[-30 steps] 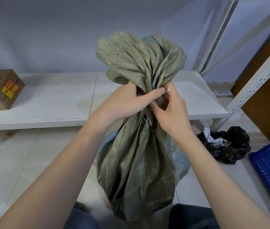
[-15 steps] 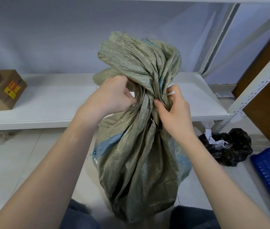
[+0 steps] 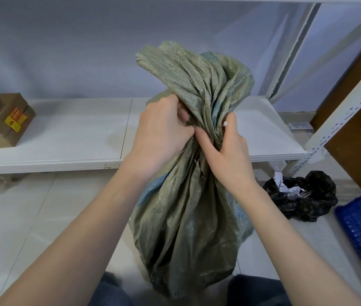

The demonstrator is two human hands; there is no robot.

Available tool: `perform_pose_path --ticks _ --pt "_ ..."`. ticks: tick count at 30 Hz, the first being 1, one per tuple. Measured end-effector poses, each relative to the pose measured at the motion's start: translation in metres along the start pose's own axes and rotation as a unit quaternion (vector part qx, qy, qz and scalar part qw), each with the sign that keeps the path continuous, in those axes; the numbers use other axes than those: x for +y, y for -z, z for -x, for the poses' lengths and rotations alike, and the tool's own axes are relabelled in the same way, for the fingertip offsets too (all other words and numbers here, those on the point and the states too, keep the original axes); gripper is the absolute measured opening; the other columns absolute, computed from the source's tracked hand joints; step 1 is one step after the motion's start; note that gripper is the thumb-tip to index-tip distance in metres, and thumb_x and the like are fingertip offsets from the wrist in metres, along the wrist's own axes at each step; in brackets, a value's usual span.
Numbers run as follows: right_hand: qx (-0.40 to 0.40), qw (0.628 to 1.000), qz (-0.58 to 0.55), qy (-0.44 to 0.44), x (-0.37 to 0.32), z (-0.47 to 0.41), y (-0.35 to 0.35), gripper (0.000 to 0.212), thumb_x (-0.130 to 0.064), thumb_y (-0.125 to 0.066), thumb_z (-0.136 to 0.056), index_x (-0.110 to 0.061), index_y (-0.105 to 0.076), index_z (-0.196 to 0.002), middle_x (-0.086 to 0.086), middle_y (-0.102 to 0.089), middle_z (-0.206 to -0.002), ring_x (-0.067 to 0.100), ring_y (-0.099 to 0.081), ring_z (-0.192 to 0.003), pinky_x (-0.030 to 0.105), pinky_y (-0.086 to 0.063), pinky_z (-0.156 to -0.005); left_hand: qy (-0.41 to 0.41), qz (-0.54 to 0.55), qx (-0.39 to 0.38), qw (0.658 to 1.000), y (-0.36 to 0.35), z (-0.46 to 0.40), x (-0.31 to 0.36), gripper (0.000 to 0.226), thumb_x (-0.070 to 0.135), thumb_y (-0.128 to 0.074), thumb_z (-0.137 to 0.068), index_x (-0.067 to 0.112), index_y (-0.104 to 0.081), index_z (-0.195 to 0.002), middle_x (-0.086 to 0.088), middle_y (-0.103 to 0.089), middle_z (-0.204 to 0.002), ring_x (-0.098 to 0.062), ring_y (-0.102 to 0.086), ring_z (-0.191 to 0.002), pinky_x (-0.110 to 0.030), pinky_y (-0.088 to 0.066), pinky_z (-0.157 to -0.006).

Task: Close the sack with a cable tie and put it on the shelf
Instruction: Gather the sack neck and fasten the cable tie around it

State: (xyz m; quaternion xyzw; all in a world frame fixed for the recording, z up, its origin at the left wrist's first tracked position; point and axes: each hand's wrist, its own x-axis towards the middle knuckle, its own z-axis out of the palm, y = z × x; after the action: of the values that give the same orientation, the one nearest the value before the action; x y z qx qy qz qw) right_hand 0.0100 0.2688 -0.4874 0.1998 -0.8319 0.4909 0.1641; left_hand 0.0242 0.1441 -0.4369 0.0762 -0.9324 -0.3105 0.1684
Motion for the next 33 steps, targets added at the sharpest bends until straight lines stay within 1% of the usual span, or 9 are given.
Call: perform_pose_path --ticks 3,6,9,12,15,20,24,28,33 --pt "0.013 1.000 0.010 -0.009 0.004 -0.003 0.001 0.029 -0.032 -0.055 -0.089 -0.010 -0.036 -0.094 0.002 -0.060 -0.082 0.030 -0.057 -0.081 0.039 -0.042 -0.064 0.029 0.113 -0.083 0.990 0.004 -0.001 0.000 0.007 0.021 -0.068 -0.073 0.022 -0.062 -0.076 0.002 -0.072 -0.071 -0.016 -0.069 -0.079 -0.036 -0.054 -0.079" --pt "0.027 0.999 0.006 -0.028 0.010 -0.005 0.003 0.026 -0.024 -0.057 -0.088 -0.008 -0.038 -0.094 -0.008 -0.052 -0.070 0.024 -0.052 -0.073 0.036 -0.035 -0.060 0.021 0.126 -0.190 0.973 0.005 -0.001 -0.001 0.035 0.034 -0.073 -0.066 0.022 -0.069 -0.099 0.003 -0.073 -0.090 -0.011 -0.069 -0.091 -0.035 -0.053 -0.091" --pt "0.041 0.999 -0.003 -0.034 0.014 -0.006 0.005 0.022 -0.021 -0.057 -0.088 -0.008 -0.041 -0.094 -0.014 -0.050 -0.068 0.017 -0.047 -0.067 0.032 -0.027 -0.058 0.000 0.134 -0.228 0.964 0.004 0.001 -0.001 0.041 0.018 -0.078 -0.068 0.021 -0.064 -0.108 -0.002 -0.071 -0.100 -0.009 -0.069 -0.093 -0.033 -0.053 -0.094" --pt "0.034 0.999 0.003 -0.034 0.015 -0.006 0.005 0.023 -0.019 -0.055 -0.090 -0.013 -0.034 -0.087 -0.012 -0.043 -0.061 0.013 -0.039 -0.054 0.029 -0.028 -0.052 -0.050 0.101 -0.178 0.977 0.001 0.006 -0.001 0.030 0.010 -0.076 -0.074 0.019 -0.066 -0.100 -0.003 -0.072 -0.092 -0.008 -0.070 -0.087 -0.028 -0.056 -0.085" --pt "0.023 0.999 0.012 -0.034 0.014 -0.005 0.004 0.025 -0.017 -0.052 -0.090 -0.021 -0.030 -0.082 -0.011 -0.036 -0.056 0.003 -0.040 -0.049 0.015 -0.028 -0.045 -0.112 0.081 -0.083 0.987 -0.004 0.010 0.000 0.009 0.013 -0.072 -0.080 0.020 -0.071 -0.085 0.002 -0.074 -0.083 -0.007 -0.069 -0.080 -0.026 -0.054 -0.081" --pt "0.000 0.999 -0.012 -0.029 0.012 -0.004 0.002 0.022 -0.018 -0.053 -0.090 -0.014 -0.032 -0.085 -0.010 -0.038 -0.056 0.006 -0.039 -0.049 0.020 -0.025 -0.044 -0.178 0.120 0.011 0.977 -0.010 0.007 -0.005 0.002 0.017 -0.076 -0.077 0.017 -0.077 -0.079 0.003 -0.072 -0.075 -0.006 -0.064 -0.070 -0.023 -0.050 -0.071" --pt "-0.026 0.997 -0.060 -0.040 0.009 0.000 0.002 0.013 -0.021 -0.054 -0.090 -0.017 -0.041 -0.088 -0.011 -0.052 -0.062 0.004 -0.048 -0.056 0.016 -0.033 -0.049 -0.170 0.192 0.017 0.967 -0.015 0.007 -0.007 0.002 0.018 -0.076 -0.076 0.019 -0.075 -0.075 0.009 -0.068 -0.074 -0.004 -0.060 -0.071 -0.012 -0.041 -0.068" --pt "-0.065 0.987 -0.133 -0.057 0.004 0.001 0.009 0.012 -0.018 -0.045 -0.094 -0.028 -0.047 -0.087 -0.030 -0.056 -0.069 -0.009 -0.049 -0.067 0.010 -0.035 -0.061 -0.123 0.259 0.007 0.958 -0.015 0.005 -0.011 0.006 0.016 -0.076 -0.077 0.021 -0.073 -0.077 0.008 -0.071 -0.074 -0.014 -0.065 -0.073 -0.023 -0.050 -0.071" --pt "-0.047 0.988 -0.132 -0.059 0.002 0.004 0.010 0.017 -0.017 -0.033 -0.099 -0.009 -0.046 -0.090 -0.005 -0.048 -0.068 0.003 -0.043 -0.062 0.031 -0.035 -0.067 -0.116 0.316 -0.007 0.942 -0.013 0.002 -0.015 0.019 0.015 -0.075 -0.079 0.032 -0.073 -0.085 0.009 -0.070 -0.078 -0.006 -0.063 -0.074 -0.023 -0.048 -0.073"
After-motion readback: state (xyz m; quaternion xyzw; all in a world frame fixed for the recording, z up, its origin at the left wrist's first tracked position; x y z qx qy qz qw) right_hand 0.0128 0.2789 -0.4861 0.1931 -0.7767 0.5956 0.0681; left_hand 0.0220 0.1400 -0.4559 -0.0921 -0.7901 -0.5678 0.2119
